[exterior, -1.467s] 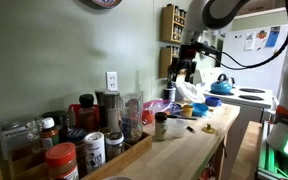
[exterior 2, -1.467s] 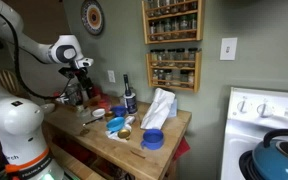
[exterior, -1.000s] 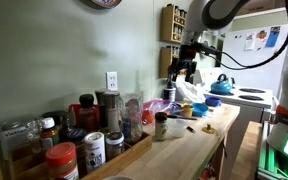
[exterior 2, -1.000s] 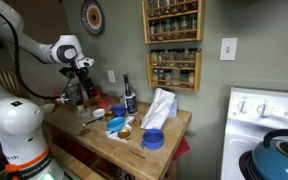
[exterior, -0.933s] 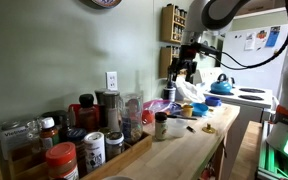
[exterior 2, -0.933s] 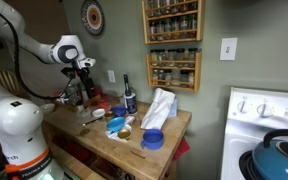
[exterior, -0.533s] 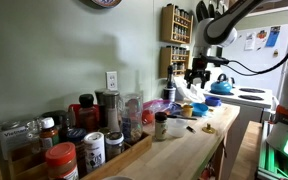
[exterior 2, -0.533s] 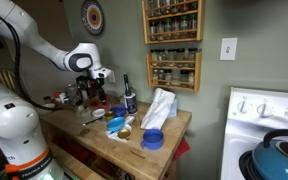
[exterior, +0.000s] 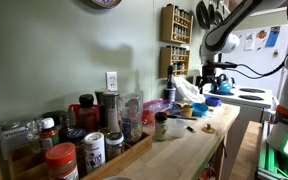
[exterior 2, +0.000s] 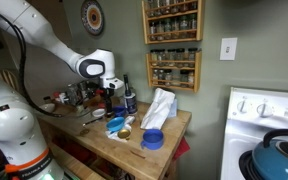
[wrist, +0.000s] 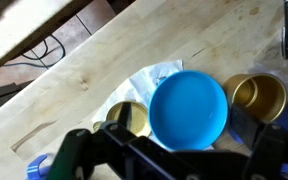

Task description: Pick up the neon blue bowl and slightly move it to the right on the counter top

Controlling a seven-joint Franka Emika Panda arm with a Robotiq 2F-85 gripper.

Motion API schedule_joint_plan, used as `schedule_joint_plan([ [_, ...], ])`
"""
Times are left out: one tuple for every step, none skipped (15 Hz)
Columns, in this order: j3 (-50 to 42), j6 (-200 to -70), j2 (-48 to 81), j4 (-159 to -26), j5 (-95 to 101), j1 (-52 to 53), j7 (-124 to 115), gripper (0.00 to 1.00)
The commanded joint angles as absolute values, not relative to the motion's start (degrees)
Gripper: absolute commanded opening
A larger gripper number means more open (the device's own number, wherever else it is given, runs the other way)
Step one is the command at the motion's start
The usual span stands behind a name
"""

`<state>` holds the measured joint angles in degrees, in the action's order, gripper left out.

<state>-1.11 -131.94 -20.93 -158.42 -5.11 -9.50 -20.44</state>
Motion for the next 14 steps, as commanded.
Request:
schedule_joint_plan([
  [-1.41,-131.79,-20.75,-158.27,-4.96,-9.29,-20.54,1.00],
  [-0.07,-132.84,-19.47,-158.10,-1.61,-10.27,-22.47,1.00],
  [-0.31,-133.77,-17.86,-158.15,-0.05,-10.81,-21.93,1.00],
  [-1.28,-134.87,-16.02,-158.10,0.90,-10.73,-19.12,1.00],
  [-2.19,-136.51,-14.08,-158.11,1.10,-10.66,-17.31,1.00],
  [-2.60,-138.10,-11.83,-158.13,1.53,-10.88,-17.09,1.00],
  [-3.24,-139.44,-10.03,-157.95,1.14,-10.66,-15.73,1.00],
  [-3.73,-141.24,-7.74,-157.54,0.77,-10.52,-14.92,1.00],
  [-4.39,-142.86,-5.79,-157.13,-0.26,-10.16,-13.61,1.00],
  [-4.79,-144.25,-4.37,-156.83,-0.56,-9.98,-12.78,1.00],
  [-5.20,-145.41,-3.04,-156.57,-0.89,-9.85,-11.76,1.00],
  [-5.64,-146.45,-1.97,-156.26,-1.28,-9.84,-10.75,0.79],
  [-5.97,-147.44,-1.04,-155.99,-1.87,-9.77,-9.79,0.74],
  [-6.18,-148.27,-0.38,-155.77,-2.53,-9.66,-8.76,0.65],
])
